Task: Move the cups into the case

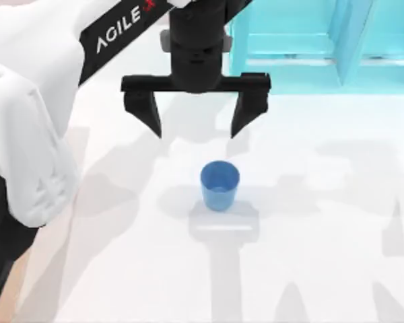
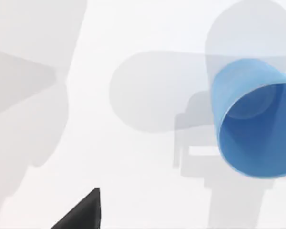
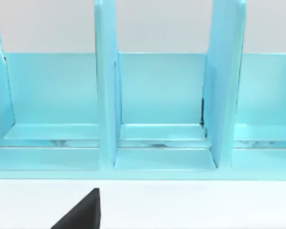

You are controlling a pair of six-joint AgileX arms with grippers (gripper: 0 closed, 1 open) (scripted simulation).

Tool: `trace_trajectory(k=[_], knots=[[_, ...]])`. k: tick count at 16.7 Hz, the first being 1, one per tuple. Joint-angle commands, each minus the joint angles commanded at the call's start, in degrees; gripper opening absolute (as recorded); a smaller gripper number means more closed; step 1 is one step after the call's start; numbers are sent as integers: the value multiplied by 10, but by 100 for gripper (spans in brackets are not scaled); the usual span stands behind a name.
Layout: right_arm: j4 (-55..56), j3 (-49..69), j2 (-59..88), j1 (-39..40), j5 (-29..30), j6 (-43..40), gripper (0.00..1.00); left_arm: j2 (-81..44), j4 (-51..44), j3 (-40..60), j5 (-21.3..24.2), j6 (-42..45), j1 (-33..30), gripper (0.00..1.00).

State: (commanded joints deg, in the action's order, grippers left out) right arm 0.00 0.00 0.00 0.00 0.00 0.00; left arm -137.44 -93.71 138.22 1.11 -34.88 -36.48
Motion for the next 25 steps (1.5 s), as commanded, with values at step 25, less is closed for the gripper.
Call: trace_trajectory(k=[25], knots=[[0,0,0,0,0,0,100,-24,257,-203,-8,-69,-71,100]])
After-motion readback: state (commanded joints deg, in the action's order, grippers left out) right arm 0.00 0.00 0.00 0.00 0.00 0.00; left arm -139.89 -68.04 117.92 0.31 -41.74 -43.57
